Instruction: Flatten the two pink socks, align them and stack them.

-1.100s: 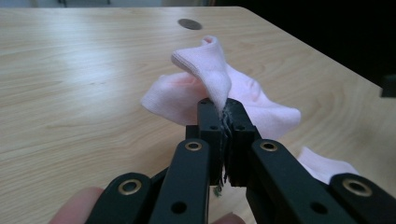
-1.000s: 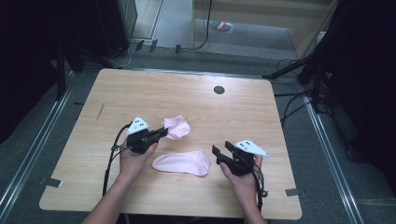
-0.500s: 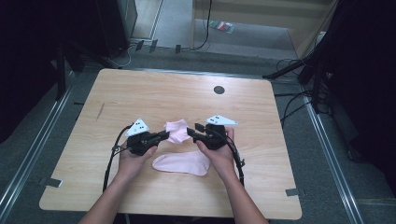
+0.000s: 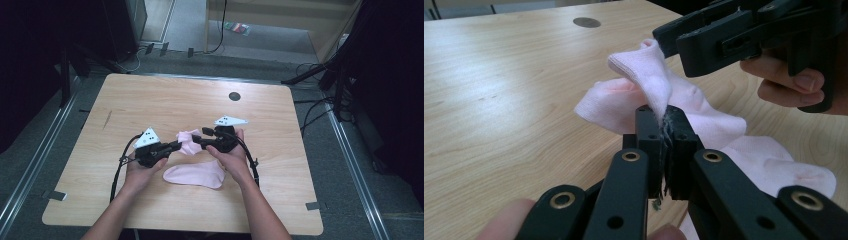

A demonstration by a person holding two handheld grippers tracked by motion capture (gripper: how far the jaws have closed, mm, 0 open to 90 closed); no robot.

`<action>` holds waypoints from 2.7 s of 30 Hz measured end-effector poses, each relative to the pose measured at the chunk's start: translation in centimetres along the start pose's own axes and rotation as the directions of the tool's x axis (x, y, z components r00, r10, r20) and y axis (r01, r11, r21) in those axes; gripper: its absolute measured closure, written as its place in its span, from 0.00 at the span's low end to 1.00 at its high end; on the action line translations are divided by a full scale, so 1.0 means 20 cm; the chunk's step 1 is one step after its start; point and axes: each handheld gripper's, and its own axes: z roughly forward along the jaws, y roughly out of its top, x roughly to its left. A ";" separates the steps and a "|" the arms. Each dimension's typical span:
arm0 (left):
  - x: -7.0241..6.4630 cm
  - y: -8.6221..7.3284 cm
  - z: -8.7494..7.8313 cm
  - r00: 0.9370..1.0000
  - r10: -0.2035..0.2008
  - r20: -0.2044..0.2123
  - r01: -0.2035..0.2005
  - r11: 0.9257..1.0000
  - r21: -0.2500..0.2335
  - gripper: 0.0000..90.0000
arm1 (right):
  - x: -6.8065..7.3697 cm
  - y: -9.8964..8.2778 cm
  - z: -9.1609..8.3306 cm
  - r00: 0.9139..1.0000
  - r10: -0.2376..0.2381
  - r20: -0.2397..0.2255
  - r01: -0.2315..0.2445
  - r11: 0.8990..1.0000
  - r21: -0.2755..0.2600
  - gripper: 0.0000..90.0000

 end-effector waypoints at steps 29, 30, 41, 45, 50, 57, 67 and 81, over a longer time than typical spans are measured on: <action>0.14 0.06 -0.01 0.924 -0.244 -0.295 0.241 0.969 -0.046 0.47 | 0.23 0.12 -0.02 0.986 0.026 0.167 -0.017 0.999 -0.052 1.00; 0.15 0.05 -0.02 0.913 -0.264 -0.312 0.262 0.964 -0.049 0.41 | 0.24 0.14 -0.02 0.980 0.033 0.196 -0.025 0.999 -0.046 1.00; 0.10 0.01 -0.03 0.903 -0.267 -0.338 0.283 0.959 -0.001 0.22 | 0.30 0.28 0.05 0.961 0.108 0.256 -0.084 0.991 -0.103 1.00; 0.05 0.03 0.02 0.914 -0.247 -0.321 0.273 0.961 0.039 0.17 | 0.33 0.31 0.06 0.957 0.106 0.269 -0.076 0.990 -0.119 1.00; 0.01 0.05 0.11 0.928 -0.191 -0.321 0.239 0.963 0.120 0.15 | 0.36 0.32 0.06 0.961 0.129 0.243 -0.100 0.987 -0.128 1.00; 0.06 0.09 0.14 0.907 -0.065 -0.415 0.145 0.976 0.162 0.82 | 0.35 0.30 -0.01 0.967 0.187 0.175 -0.163 0.976 -0.143 1.00; 0.06 0.04 0.12 0.927 -0.007 -0.375 0.111 0.960 0.257 0.99 | 0.12 0.08 0.00 0.908 0.195 0.369 -0.188 0.981 -0.056 1.00; 0.23 -0.05 -0.05 0.925 -0.244 -0.293 0.289 0.950 0.121 0.53 | -0.15 -0.10 -0.08 0.874 0.114 0.472 -0.158 0.986 0.055 0.74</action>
